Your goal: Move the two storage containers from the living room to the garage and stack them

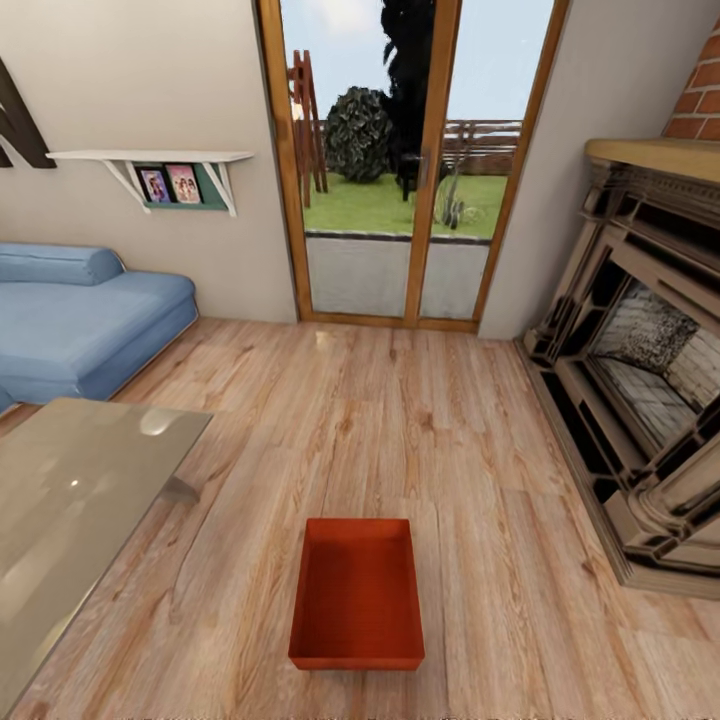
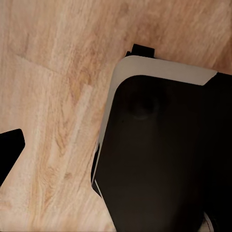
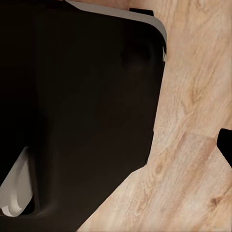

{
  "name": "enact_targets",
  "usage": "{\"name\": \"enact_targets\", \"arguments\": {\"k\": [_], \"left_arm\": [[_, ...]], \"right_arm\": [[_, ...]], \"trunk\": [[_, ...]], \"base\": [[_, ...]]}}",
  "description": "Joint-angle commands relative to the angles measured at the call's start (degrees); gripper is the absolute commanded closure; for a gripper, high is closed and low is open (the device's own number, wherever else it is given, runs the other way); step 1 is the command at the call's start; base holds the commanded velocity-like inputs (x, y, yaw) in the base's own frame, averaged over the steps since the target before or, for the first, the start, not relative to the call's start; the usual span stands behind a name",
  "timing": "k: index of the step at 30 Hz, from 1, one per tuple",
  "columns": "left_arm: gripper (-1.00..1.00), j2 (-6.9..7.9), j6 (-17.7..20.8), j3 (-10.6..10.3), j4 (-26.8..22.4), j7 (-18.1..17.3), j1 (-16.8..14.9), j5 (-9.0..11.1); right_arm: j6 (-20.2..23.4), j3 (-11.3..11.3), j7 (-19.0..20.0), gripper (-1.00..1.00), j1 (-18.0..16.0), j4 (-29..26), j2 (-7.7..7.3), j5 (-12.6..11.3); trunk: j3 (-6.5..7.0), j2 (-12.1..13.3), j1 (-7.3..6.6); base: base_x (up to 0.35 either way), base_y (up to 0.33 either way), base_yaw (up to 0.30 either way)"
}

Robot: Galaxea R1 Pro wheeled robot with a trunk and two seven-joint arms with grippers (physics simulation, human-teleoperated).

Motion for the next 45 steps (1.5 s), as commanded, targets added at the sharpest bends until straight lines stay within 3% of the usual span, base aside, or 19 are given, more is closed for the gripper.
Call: {"name": "enact_targets", "arguments": {"k": [1, 45], "left_arm": [[-1.0, 0.02, -0.2, 0.0, 0.0, 0.1, 0.0, 0.4], [-1.0, 0.06, -0.2, 0.0, 0.0, 0.1, 0.0, 0.4]], "right_arm": [[-0.3, 0.4, -0.1, -1.0, -0.1, 0.2, 0.01, 0.1], [-0.2, 0.4, -0.1, -1.0, -0.1, 0.2, 0.01, 0.1]], "trunk": [[-0.14, 0.0, 0.0], [-4.21, 0.0, 0.0]], "base": [[0.0, 0.0, 0.0], [0.0, 0.0, 0.0]]}}
